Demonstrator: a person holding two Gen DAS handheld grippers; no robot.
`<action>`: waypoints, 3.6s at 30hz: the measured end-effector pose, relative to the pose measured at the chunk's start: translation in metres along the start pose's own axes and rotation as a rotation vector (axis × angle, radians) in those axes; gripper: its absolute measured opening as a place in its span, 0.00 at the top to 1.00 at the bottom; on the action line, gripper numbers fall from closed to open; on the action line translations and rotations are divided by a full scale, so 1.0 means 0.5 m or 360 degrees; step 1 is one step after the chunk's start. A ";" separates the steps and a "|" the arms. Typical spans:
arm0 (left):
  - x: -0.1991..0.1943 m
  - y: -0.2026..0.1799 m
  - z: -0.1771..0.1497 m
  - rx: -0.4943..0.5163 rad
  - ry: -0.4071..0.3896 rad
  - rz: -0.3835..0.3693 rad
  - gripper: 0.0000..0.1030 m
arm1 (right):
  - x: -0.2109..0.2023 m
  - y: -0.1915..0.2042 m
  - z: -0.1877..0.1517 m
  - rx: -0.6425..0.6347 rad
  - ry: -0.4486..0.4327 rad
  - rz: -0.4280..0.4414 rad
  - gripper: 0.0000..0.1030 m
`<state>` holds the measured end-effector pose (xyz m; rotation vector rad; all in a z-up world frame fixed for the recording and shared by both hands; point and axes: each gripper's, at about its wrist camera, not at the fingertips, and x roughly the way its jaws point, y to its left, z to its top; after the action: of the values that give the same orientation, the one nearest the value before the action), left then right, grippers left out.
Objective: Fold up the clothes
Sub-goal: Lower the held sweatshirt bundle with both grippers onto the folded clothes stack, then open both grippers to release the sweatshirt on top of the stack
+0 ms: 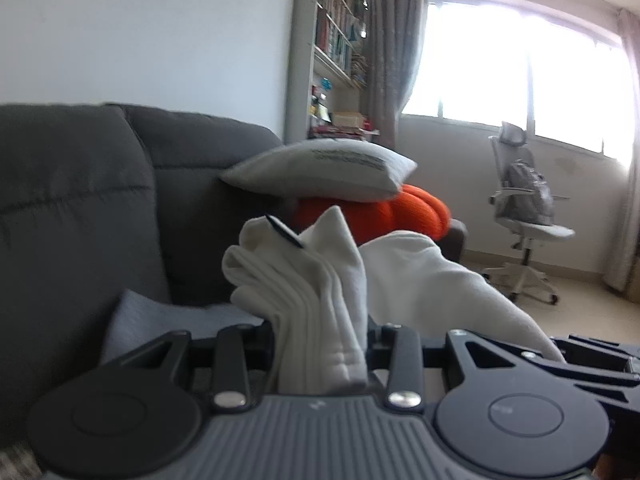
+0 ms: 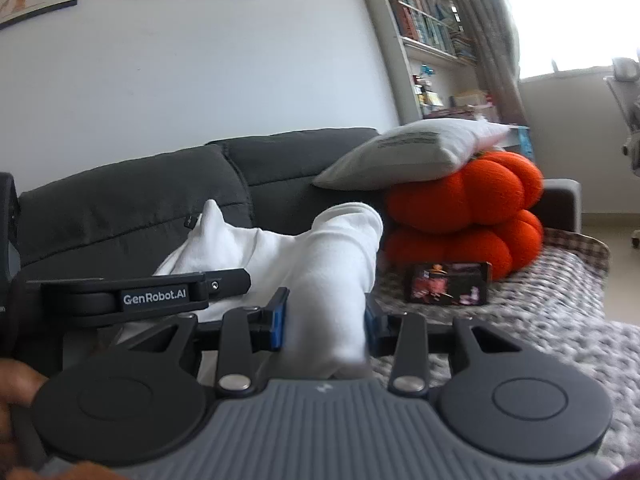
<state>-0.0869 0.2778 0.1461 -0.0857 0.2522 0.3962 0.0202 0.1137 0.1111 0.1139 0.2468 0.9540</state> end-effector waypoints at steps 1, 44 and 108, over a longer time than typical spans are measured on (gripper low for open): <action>0.002 0.007 0.006 0.0013 -0.0003 0.0026 0.64 | 0.012 0.006 0.005 -0.0006 0.0005 0.0012 0.60; 0.195 0.278 0.019 -0.0196 0.0095 0.0405 0.31 | 0.317 0.052 -0.027 -0.0013 0.0066 -0.0095 0.20; -0.015 0.102 -0.198 -0.0137 0.0294 0.0818 0.00 | 0.175 0.026 -0.155 -0.0075 0.0335 0.0248 0.00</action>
<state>-0.1358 0.3089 0.0509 -0.1425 0.4412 0.9129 0.0383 0.1918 0.0252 -0.0113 0.4140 1.1278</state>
